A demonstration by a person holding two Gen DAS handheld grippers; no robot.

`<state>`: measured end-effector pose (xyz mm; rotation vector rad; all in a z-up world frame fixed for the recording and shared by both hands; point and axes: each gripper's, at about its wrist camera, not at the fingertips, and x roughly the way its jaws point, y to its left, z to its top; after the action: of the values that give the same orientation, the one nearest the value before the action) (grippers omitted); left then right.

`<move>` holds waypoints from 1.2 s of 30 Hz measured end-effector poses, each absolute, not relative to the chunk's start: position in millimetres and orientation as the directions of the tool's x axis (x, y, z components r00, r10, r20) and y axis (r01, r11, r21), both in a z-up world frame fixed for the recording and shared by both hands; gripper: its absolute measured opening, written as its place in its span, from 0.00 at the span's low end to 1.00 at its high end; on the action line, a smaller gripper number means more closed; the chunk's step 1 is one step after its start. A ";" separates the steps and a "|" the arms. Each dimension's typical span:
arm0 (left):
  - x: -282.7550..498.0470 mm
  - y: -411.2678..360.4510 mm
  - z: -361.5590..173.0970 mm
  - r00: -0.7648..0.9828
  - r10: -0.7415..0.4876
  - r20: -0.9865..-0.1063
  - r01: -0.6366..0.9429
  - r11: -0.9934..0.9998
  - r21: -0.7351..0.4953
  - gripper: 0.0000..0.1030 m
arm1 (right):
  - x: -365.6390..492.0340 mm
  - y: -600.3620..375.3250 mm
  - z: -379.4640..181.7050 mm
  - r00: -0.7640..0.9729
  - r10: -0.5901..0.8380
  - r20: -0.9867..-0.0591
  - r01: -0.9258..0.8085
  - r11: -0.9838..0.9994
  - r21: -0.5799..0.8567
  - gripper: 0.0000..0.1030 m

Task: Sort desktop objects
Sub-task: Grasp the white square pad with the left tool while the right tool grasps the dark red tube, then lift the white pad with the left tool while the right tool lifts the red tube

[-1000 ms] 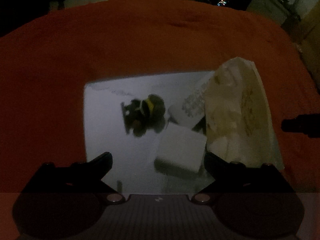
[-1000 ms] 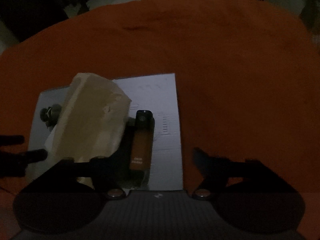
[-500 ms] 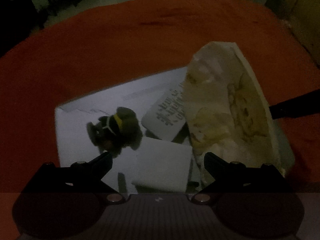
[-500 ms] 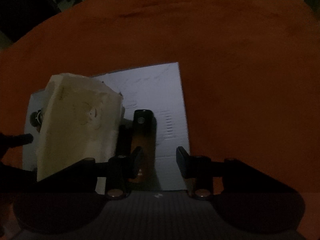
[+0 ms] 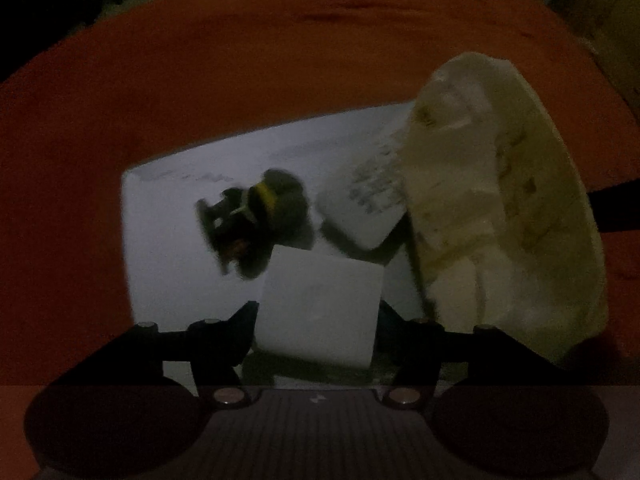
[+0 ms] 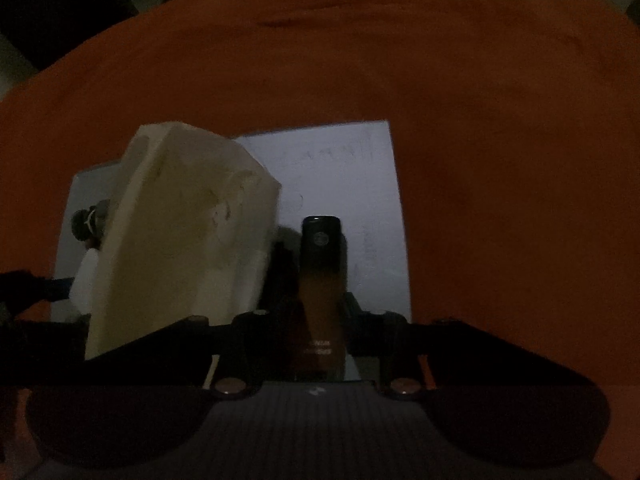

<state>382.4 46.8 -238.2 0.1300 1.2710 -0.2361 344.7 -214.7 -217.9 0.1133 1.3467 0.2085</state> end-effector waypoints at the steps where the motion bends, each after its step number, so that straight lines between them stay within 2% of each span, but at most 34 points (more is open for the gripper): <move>1: 381.0 50.4 -236.7 0.269 -0.103 -0.958 0.245 0.969 -0.035 0.55 | 344.1 -216.0 -218.1 0.198 0.213 -0.957 -0.086 0.976 0.200 0.24; 6: 377.6 64.4 -230.4 0.250 -0.084 -0.965 0.218 0.976 -0.028 0.55 | 338.7 -224.5 -213.6 0.162 0.199 -0.967 -0.097 0.978 0.185 0.24; 10: 379.0 58.2 -228.8 0.258 -0.067 -0.964 0.210 0.978 -0.012 0.62 | 339.1 -228.9 -212.2 0.152 0.207 -0.967 -0.071 0.978 0.198 0.26; 13: 371.4 48.5 -236.8 0.263 -0.065 -0.963 0.213 0.977 -0.008 0.62 | 341.1 -224.6 -211.1 0.146 0.194 -0.970 -0.078 0.980 0.184 0.28; 19: 371.3 47.6 -247.8 0.267 -0.053 -0.962 0.225 0.974 0.008 0.74 | 338.0 -215.9 -217.6 0.128 0.154 -0.980 -0.090 0.986 0.143 0.29; 25: 374.9 47.2 -254.6 0.268 -0.034 -0.963 0.250 0.968 0.036 0.77 | 336.0 -206.1 -212.5 0.139 0.123 -0.983 -0.129 0.986 0.105 0.30; 27: 371.0 46.9 -253.5 0.275 -0.020 -0.961 0.258 0.965 0.053 0.74 | 333.2 -201.8 -210.5 0.145 0.101 -0.984 -0.155 0.985 0.078 0.30; 30: 369.5 53.1 -250.3 0.291 0.001 -0.957 0.200 0.978 0.062 0.57 | 330.1 -200.9 -210.2 0.154 0.085 -0.984 -0.162 0.985 0.060 0.32; 36: 370.4 67.8 -246.0 0.302 -0.034 -0.953 0.163 0.987 0.016 0.53 | 333.1 -207.7 -212.1 0.178 0.133 -0.975 -0.110 0.987 0.115 0.27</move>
<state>370.4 67.8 -246.0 0.1168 1.2585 -0.1310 333.1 -207.7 -212.1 0.0196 1.3815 0.1725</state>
